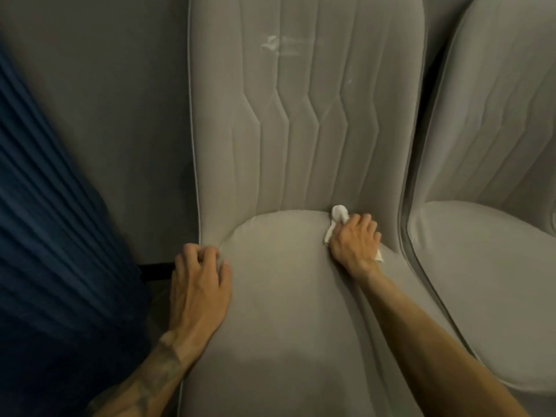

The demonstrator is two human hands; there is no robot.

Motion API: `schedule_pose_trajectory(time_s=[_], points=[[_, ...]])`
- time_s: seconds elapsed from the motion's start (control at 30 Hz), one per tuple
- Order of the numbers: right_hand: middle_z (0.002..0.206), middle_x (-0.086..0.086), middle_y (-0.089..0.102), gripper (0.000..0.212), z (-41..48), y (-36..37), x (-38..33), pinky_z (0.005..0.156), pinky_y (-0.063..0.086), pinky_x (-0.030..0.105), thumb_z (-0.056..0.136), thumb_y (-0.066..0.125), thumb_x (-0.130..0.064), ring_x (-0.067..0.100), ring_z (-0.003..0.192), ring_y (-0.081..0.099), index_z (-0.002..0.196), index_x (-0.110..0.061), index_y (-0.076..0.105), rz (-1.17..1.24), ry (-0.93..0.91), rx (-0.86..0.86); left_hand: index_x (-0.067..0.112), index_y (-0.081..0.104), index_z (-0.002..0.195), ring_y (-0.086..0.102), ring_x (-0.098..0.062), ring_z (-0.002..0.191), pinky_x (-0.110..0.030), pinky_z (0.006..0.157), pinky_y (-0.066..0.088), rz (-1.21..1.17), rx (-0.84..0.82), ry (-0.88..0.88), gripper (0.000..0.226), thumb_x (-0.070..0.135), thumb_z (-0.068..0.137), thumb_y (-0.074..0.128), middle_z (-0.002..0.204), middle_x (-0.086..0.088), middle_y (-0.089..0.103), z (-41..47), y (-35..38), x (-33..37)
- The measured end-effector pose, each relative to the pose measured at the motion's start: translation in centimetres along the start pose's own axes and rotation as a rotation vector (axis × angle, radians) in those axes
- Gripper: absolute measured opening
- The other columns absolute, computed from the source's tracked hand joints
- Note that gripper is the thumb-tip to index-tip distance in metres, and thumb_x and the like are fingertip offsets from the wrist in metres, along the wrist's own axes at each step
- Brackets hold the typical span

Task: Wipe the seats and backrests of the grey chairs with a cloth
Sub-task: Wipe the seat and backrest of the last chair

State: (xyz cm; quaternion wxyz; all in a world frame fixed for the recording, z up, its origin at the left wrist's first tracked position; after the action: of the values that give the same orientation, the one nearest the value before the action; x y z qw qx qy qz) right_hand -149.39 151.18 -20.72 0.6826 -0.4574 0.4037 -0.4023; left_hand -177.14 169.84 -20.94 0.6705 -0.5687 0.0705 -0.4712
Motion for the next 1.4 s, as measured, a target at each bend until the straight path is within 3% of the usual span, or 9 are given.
schedule_pose_trajectory(time_s=[0.1, 0.23, 0.43, 0.53, 0.63, 0.83, 1.03, 1.2, 1.4], points=[[0.125, 0.018, 0.049, 0.034, 1.0, 2.0, -5.7, 0.095, 0.036, 0.046, 0.102, 0.036, -0.029, 0.037, 0.116, 0.046, 0.121, -0.004, 0.05, 0.023, -0.114, -0.03, 0.007, 0.061, 0.102, 0.052, -0.035, 0.096, -0.052, 0.076, 0.053, -0.01, 0.04, -0.03, 0.012, 0.017, 0.097, 0.067, 0.113, -0.013, 0.045, -0.2, 0.3, 0.1], [0.124, 0.014, 0.051, 0.03, -0.3, 2.9, -10.1, 0.095, 0.036, 0.047, 0.103, 0.036, -0.029, 0.036, 0.112, 0.048, 0.121, -0.01, 0.05, 0.051, -0.463, -0.081, 0.008, 0.06, 0.101, 0.05, -0.032, 0.097, -0.051, 0.076, 0.054, -0.005, 0.042, -0.051, 0.013, 0.018, 0.097, 0.068, 0.114, -0.012, 0.044, -0.1, 0.7, -0.2], [0.122, 0.013, 0.051, 0.03, 0.8, 2.5, -9.2, 0.094, 0.034, 0.045, 0.101, 0.036, -0.031, 0.035, 0.112, 0.048, 0.117, -0.011, 0.051, 0.033, -0.313, -0.075, 0.011, 0.059, 0.098, 0.048, -0.028, 0.091, -0.045, 0.07, 0.051, 0.018, 0.087, -0.04, 0.012, 0.022, 0.099, 0.064, 0.111, -0.009, 0.042, -0.1, 0.9, -0.3], [0.113, 0.015, 0.056, 0.028, -4.2, 3.6, -17.1, 0.087, 0.039, 0.046, 0.101, 0.042, -0.027, 0.035, 0.104, 0.053, 0.115, -0.009, 0.056, 0.12, -0.568, -0.121, 0.011, 0.061, 0.099, 0.05, -0.032, 0.092, -0.05, 0.075, 0.053, 0.017, 0.092, -0.029, 0.021, 0.03, 0.095, 0.053, 0.111, -0.011, 0.044, -0.1, 0.9, -0.1], [0.114, 0.012, 0.055, 0.029, -5.0, 3.1, -17.9, 0.087, 0.039, 0.046, 0.1, 0.039, -0.031, 0.035, 0.102, 0.052, 0.116, -0.011, 0.054, 0.11, -0.735, -0.137, 0.011, 0.062, 0.099, 0.051, -0.03, 0.093, -0.048, 0.074, 0.054, 0.016, 0.081, -0.032, 0.027, 0.034, 0.095, 0.047, 0.111, -0.009, 0.043, -0.2, 0.8, -0.2], [0.124, 0.007, 0.05, 0.031, -0.2, 2.7, -12.1, 0.096, 0.034, 0.041, 0.104, 0.031, -0.035, 0.03, 0.112, 0.047, 0.123, -0.017, 0.048, -0.013, -0.466, -0.086, 0.014, 0.06, 0.098, 0.05, -0.029, 0.094, -0.048, 0.076, 0.053, -0.046, 0.073, -0.06, 0.032, 0.039, 0.095, 0.04, 0.113, -0.007, 0.044, -0.1, 0.9, -0.1], [0.118, 0.011, 0.054, 0.031, -6.2, 2.7, -18.4, 0.088, 0.037, 0.046, 0.103, 0.036, -0.033, 0.034, 0.104, 0.05, 0.117, -0.012, 0.054, 0.127, -0.781, -0.134, 0.014, 0.06, 0.1, 0.049, -0.027, 0.097, -0.047, 0.076, 0.052, -0.05, 0.056, -0.065, 0.03, 0.037, 0.094, 0.042, 0.115, -0.007, 0.043, -0.3, 1.1, -0.4], [0.124, 0.008, 0.051, 0.033, -1.3, 2.7, -14.3, 0.094, 0.035, 0.043, 0.105, 0.03, -0.036, 0.031, 0.11, 0.047, 0.122, -0.016, 0.05, 0.016, -0.566, -0.105, 0.016, 0.058, 0.101, 0.047, -0.024, 0.095, -0.046, 0.075, 0.053, -0.046, 0.073, -0.066, 0.025, 0.036, 0.095, 0.043, 0.113, -0.003, 0.041, -0.2, 1.1, -0.5], [0.13, 0.01, 0.053, 0.036, -7.1, 2.3, -18.5, 0.093, 0.041, 0.045, 0.105, 0.034, -0.034, 0.032, 0.109, 0.05, 0.124, -0.011, 0.053, 0.164, -0.863, -0.188, 0.015, 0.059, 0.101, 0.049, -0.025, 0.094, -0.047, 0.073, 0.054, -0.022, 0.075, -0.051, 0.024, 0.033, 0.096, 0.044, 0.113, -0.005, 0.042, -0.3, 1.2, -0.4]])
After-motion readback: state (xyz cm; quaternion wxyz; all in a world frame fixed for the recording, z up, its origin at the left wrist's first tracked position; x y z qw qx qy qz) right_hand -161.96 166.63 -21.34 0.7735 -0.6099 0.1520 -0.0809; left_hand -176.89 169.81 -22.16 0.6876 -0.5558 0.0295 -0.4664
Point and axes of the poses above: each hand's wrist, its own z-axis towards the middle knuckle, its own y-axis out of the palm, x = y × z, the point moved 8 cm from there along z, towards the middle knuckle
